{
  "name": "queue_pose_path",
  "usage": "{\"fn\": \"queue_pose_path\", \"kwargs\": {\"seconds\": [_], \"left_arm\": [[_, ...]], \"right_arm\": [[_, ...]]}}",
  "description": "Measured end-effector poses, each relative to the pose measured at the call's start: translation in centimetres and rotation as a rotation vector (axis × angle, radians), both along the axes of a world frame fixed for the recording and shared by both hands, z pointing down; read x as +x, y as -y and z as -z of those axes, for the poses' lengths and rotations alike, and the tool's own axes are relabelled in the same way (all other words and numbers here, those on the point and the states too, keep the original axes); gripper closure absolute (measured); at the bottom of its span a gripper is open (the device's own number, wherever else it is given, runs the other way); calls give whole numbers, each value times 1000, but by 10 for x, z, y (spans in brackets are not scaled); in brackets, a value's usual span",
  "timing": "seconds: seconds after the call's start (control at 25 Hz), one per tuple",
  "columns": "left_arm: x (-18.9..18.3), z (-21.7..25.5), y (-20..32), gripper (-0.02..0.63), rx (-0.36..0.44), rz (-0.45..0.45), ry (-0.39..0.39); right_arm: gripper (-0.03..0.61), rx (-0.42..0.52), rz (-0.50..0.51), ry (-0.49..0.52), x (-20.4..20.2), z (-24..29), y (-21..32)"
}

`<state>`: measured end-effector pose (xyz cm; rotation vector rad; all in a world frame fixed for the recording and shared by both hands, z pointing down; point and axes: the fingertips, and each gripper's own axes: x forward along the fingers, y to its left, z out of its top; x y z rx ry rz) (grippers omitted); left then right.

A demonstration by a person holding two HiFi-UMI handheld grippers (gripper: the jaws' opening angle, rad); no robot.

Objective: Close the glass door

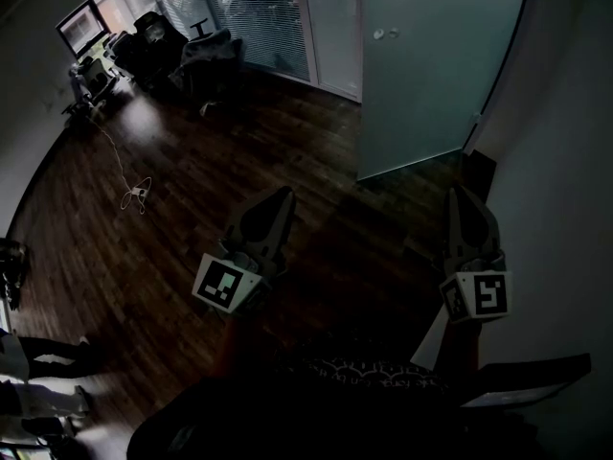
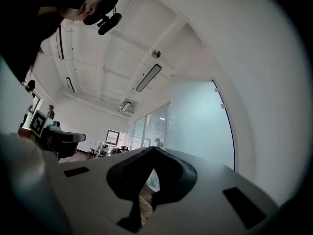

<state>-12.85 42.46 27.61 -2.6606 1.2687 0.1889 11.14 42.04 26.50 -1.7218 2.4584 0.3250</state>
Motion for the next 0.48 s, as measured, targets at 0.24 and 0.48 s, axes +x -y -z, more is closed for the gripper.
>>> {"fn": "queue_pose_path", "kwargs": {"seconds": [0.24,0.48], "left_arm": [[37,-10,2,612,-8,-42,-13],[56,-16,7,612,-7,-57,-36]], "right_arm": [[575,1,19,-19,19,-11,10],[575,-28,49,-5,37,-23,23]]}}
